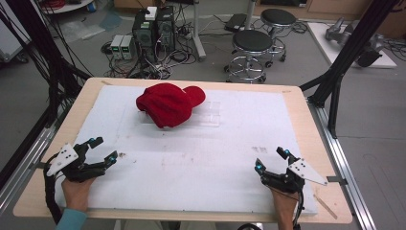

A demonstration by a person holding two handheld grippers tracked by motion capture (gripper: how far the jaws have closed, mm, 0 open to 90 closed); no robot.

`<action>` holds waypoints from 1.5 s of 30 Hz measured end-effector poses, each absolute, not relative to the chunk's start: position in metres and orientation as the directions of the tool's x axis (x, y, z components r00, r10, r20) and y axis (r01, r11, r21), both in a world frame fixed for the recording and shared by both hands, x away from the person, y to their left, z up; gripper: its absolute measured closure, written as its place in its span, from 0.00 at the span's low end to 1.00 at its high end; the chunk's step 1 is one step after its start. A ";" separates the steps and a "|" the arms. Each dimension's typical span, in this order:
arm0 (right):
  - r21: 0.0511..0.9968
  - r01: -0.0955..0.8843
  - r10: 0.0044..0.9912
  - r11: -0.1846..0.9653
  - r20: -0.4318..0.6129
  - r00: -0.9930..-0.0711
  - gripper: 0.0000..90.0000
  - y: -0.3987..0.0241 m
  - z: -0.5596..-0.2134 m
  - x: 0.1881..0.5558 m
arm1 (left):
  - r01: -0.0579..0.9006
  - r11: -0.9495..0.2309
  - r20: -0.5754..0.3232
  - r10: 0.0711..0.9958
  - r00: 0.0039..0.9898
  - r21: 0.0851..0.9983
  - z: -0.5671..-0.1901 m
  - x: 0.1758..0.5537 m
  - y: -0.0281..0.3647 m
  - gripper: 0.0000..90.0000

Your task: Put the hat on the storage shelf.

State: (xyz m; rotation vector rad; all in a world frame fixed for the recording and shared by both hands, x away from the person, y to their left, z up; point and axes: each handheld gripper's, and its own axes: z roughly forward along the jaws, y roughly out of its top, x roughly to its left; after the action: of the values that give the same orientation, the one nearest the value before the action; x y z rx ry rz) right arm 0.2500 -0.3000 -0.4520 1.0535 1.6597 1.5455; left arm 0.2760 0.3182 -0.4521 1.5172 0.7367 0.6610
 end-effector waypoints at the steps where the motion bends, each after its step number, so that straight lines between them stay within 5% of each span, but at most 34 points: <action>1: 0.991 0.134 0.873 -0.007 0.072 -0.483 0.08 -0.300 -0.452 0.250 | 0.067 -0.034 -0.017 0.776 0.630 0.997 -0.452 0.276 0.318 0.22; 29: 0.992 0.128 0.873 0.002 0.061 -0.484 0.08 -0.299 -0.452 0.250 | 0.123 0.002 -0.080 0.772 0.630 0.992 -0.447 0.278 0.328 0.18; 35: 0.991 0.131 0.873 0.007 0.058 -0.484 0.08 -0.299 -0.452 0.250 | 0.136 0.126 -0.183 0.772 0.608 0.983 -0.435 0.282 0.340 0.18; 45: 0.991 0.129 0.875 0.017 0.048 -0.482 0.08 -0.298 -0.452 0.250 | 0.103 0.074 -0.123 0.758 0.641 0.992 -0.402 0.296 0.332 0.17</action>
State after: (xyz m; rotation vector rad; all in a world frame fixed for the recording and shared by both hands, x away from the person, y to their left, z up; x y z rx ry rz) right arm 0.2504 -0.2983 -0.4518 1.0359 1.6717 1.5218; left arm 0.2957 0.3319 -0.4018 1.4357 0.7739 0.5735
